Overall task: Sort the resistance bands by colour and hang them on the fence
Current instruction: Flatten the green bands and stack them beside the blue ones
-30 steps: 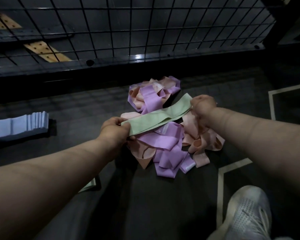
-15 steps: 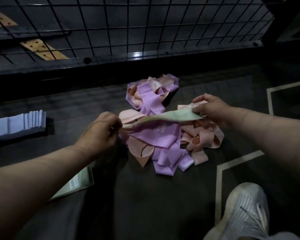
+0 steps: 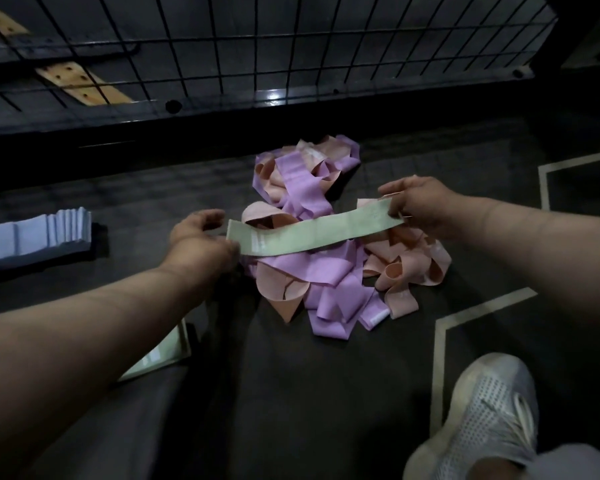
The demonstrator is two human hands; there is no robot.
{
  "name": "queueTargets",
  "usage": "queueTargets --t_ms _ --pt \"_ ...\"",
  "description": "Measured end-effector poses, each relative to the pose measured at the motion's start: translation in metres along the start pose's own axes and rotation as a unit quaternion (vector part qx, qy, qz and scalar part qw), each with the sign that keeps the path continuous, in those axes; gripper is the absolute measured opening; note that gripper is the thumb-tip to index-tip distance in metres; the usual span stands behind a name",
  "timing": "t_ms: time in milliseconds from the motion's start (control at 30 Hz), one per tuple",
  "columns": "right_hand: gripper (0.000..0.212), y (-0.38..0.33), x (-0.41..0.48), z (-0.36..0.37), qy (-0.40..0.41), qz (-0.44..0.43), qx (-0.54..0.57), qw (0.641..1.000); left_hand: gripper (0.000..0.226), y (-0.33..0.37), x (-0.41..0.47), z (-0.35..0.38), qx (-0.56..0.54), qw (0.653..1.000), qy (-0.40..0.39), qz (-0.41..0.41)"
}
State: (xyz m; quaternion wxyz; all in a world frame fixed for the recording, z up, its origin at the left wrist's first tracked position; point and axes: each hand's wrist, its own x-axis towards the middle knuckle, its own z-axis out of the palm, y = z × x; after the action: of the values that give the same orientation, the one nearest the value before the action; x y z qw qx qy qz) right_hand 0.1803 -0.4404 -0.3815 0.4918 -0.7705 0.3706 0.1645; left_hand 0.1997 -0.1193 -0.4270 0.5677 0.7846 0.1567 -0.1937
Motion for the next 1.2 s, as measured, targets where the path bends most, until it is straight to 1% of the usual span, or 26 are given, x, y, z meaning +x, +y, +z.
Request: queueTargets --t_ms 67,100,233,333,467,567,600,667,700,733,767,800,867,933,1000,1067,1133,1200 --pt "0.042 -0.009 -0.008 0.004 -0.002 0.022 0.042 0.999 0.038 0.007 -0.003 0.0 -0.089 0.994 -0.034 -0.052" --pt "0.041 -0.014 -0.011 0.005 -0.004 0.028 0.064 0.998 0.032 0.01 -0.005 -0.002 -0.119 0.99 -0.052 -0.064" --pt "0.039 -0.03 -0.019 0.012 -0.017 0.023 0.076 0.997 0.031 0.018 -0.006 -0.01 -0.192 0.974 -0.078 -0.086" --pt "0.037 -0.034 -0.024 0.019 -0.039 0.039 0.072 0.996 0.028 0.018 -0.001 -0.02 -0.207 0.965 -0.107 -0.118" --pt "0.039 -0.036 -0.032 0.035 -0.138 0.062 0.041 0.988 0.028 0.023 0.0 -0.038 -0.241 0.948 -0.17 -0.123" --pt "0.042 -0.04 -0.039 0.05 -0.223 0.053 0.007 0.973 0.022 0.026 0.001 -0.048 -0.27 0.939 -0.177 -0.121" --pt "0.041 -0.042 -0.041 0.054 -0.246 0.037 -0.034 0.968 0.02 0.027 0.001 -0.051 -0.273 0.937 -0.179 -0.123" --pt "0.032 -0.05 -0.043 0.065 -0.267 -0.03 -0.166 0.949 0.018 0.027 0.001 -0.054 -0.258 0.94 -0.195 -0.112" --pt "0.027 -0.054 -0.044 0.073 -0.256 -0.077 -0.227 0.936 0.017 0.028 0.001 -0.055 -0.247 0.941 -0.205 -0.102" --pt "0.023 -0.058 -0.044 0.082 -0.233 -0.127 -0.262 0.928 0.016 0.029 -0.001 -0.056 -0.238 0.943 -0.211 -0.094" --pt "0.019 -0.063 -0.046 0.091 -0.212 -0.168 -0.264 0.926 0.016 0.03 -0.003 -0.056 -0.23 0.945 -0.215 -0.086" --pt "0.02 -0.068 -0.05 0.101 -0.21 -0.196 -0.243 0.927 0.019 0.03 -0.004 -0.055 -0.224 0.946 -0.22 -0.078" --pt "0.027 -0.077 -0.058 0.119 -0.256 -0.222 -0.202 0.919 0.031 0.032 -0.009 -0.053 -0.223 0.945 -0.229 -0.069" --pt "0.022 -0.083 -0.065 0.132 -0.268 -0.237 -0.21 0.91 0.037 0.034 -0.012 -0.052 -0.24 0.942 -0.225 -0.071" --pt "0.021 -0.091 -0.071 0.136 -0.256 -0.242 -0.194 0.916 0.032 0.034 -0.014 -0.051 -0.252 0.938 -0.226 -0.074" --pt "0.026 -0.098 -0.077 0.137 -0.262 -0.231 -0.174 0.921 0.027 0.035 -0.015 -0.051 -0.253 0.936 -0.234 -0.072" --pt "0.03 -0.104 -0.082 0.138 -0.259 -0.233 -0.187 0.918 0.035 0.036 -0.015 -0.053 -0.255 0.932 -0.249 -0.072" --pt "0.026 -0.109 -0.083 0.141 -0.238 -0.247 -0.182 0.922 0.045 0.037 -0.016 -0.054 -0.266 0.921 -0.276 -0.067"
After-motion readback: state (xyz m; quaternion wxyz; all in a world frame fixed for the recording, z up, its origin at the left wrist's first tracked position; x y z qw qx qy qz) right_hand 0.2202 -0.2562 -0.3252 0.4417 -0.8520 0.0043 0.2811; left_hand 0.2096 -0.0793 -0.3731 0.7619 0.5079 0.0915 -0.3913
